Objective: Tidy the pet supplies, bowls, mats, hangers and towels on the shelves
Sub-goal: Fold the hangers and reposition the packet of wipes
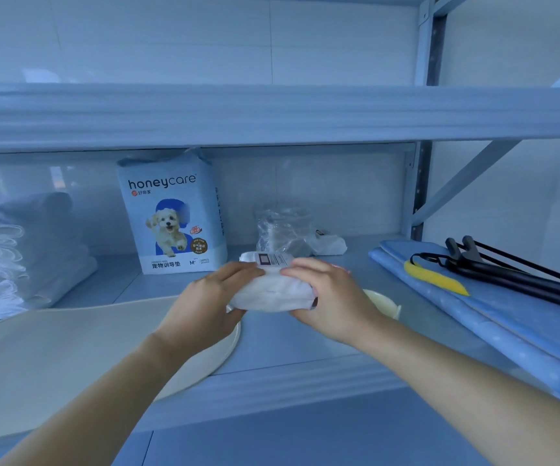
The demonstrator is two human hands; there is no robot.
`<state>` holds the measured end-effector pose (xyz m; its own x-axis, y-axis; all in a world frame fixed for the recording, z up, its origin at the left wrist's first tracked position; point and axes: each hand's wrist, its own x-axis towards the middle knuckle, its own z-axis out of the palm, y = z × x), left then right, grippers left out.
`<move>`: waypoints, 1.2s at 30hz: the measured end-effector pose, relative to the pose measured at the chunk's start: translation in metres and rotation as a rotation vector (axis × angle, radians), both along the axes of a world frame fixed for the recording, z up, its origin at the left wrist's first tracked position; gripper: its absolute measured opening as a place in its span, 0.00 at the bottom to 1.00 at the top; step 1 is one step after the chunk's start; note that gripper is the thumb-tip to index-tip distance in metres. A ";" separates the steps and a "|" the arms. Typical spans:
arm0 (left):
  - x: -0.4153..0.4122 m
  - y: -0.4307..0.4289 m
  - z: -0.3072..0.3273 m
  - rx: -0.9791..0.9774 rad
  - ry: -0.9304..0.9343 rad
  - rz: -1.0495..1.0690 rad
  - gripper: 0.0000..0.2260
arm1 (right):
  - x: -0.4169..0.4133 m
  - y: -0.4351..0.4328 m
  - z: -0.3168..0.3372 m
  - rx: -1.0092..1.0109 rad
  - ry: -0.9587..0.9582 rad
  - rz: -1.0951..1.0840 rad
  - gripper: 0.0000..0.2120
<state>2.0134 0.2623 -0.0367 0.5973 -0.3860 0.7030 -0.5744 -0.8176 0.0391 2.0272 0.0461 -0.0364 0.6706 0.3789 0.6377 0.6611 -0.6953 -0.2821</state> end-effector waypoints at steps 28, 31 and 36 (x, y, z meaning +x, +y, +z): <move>0.200 -0.112 0.041 0.007 0.055 -0.092 0.33 | 0.160 -0.137 0.059 -0.027 -0.120 -0.114 0.14; 0.225 -0.112 0.040 0.060 0.123 0.018 0.30 | 0.181 -0.148 0.061 -0.033 -0.105 -0.125 0.15; 0.256 -0.118 0.034 0.183 0.197 0.159 0.27 | 0.218 -0.157 0.060 -0.035 -0.089 -0.164 0.17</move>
<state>2.2691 0.1440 -0.0030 0.7781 -0.3864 0.4952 -0.4347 -0.9004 -0.0195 2.2448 -0.1111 0.0235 0.6666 0.2919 0.6859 0.5593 -0.8042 -0.2013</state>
